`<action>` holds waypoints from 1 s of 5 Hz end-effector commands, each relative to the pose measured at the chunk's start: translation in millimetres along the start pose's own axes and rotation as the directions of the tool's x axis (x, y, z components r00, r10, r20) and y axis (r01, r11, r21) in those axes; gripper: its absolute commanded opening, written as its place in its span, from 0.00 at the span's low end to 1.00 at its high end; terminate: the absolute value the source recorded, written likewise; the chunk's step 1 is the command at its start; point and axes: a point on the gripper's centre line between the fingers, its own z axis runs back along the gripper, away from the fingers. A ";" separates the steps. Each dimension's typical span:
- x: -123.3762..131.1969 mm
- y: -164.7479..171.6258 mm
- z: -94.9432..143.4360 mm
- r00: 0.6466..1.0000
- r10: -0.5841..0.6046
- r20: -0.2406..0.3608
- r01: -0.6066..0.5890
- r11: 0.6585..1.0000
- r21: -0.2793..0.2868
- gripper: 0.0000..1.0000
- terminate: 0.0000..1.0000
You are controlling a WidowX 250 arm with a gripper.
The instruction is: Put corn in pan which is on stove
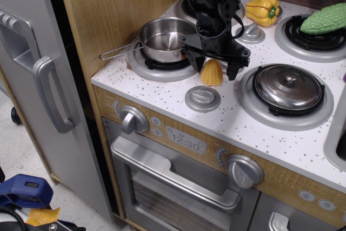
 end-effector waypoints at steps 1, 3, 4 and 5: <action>6.7 -7.9 5.7 0.997 0.025 0.071 -0.025 1.000 0.001 0.00 0.00; 29.7 0.4 49.8 0.998 -0.054 0.039 0.050 0.993 0.103 0.00 0.00; 41.7 8.5 70.2 0.995 -0.104 0.016 0.100 0.982 0.159 0.00 0.00; 62.4 30.4 87.9 0.985 -0.169 -0.017 0.169 0.970 0.172 0.00 0.00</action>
